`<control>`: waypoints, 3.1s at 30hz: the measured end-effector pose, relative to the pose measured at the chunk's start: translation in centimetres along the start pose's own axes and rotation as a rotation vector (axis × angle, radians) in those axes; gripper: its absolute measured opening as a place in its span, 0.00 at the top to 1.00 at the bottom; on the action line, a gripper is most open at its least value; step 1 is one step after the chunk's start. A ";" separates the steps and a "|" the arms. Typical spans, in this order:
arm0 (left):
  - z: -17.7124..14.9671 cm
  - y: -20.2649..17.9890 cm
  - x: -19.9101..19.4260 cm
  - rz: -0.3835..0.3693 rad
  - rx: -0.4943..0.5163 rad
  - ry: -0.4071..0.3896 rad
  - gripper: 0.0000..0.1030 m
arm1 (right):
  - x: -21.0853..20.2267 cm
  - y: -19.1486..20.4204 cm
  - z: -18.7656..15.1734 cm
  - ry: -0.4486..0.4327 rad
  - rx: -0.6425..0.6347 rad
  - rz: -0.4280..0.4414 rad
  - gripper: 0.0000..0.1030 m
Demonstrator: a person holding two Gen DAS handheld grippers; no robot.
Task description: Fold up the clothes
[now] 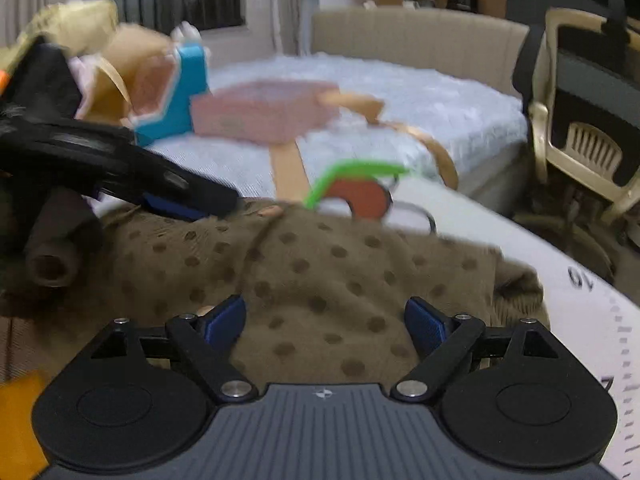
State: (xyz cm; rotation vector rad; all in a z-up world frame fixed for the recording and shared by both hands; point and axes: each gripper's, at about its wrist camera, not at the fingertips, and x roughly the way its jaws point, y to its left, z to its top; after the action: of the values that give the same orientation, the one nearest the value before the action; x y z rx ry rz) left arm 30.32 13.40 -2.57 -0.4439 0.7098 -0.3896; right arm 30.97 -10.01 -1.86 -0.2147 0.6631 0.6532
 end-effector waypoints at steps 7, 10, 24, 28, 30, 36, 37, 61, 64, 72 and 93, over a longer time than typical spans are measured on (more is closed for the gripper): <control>-0.2 0.8 1.3 0.033 -0.003 0.026 0.03 | -5.4 0.8 -1.7 -0.080 -0.049 0.048 0.07; -0.4 1.2 1.9 0.047 -0.005 0.037 0.03 | -4.2 1.6 -3.6 -0.033 -0.085 0.002 0.05; -6.6 -3.2 -7.4 0.116 0.177 -0.005 0.02 | -3.1 2.7 -4.7 0.007 -0.073 -0.027 0.00; -8.4 -3.1 -7.7 0.174 0.208 0.075 0.02 | -3.5 2.3 -4.1 0.017 -0.046 -0.007 0.00; -8.2 -2.2 -8.1 0.154 0.131 0.068 0.02 | -4.9 0.9 -3.7 -0.028 0.040 0.030 0.00; -4.7 0.3 -7.2 0.067 -0.039 -0.005 0.02 | -7.1 -3.4 -5.2 -0.084 0.267 -0.043 0.00; -4.0 0.6 -6.9 0.054 -0.058 -0.016 0.02 | -7.1 -4.0 -5.8 -0.079 0.303 -0.053 0.00; -4.7 3.3 -6.8 0.111 -0.074 0.032 0.02 | -4.9 -2.7 -5.9 -0.041 0.081 -0.290 0.00; -6.0 2.6 -7.6 0.137 -0.039 0.048 0.02 | -4.2 -2.0 -4.0 0.005 -0.098 -0.392 0.00; -6.9 2.6 -7.7 0.152 -0.061 0.035 0.00 | -6.9 -5.2 1.9 -0.103 0.187 -0.130 0.03; -6.8 3.3 -10.0 0.102 -0.186 -0.032 0.00 | 3.5 -7.6 4.1 -0.005 0.130 -0.267 0.50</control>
State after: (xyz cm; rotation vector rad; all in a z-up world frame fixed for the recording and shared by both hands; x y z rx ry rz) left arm 19.28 19.25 -3.49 -0.5856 0.7380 -0.2206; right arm 39.87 -12.70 -1.01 -0.1771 0.6555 0.3534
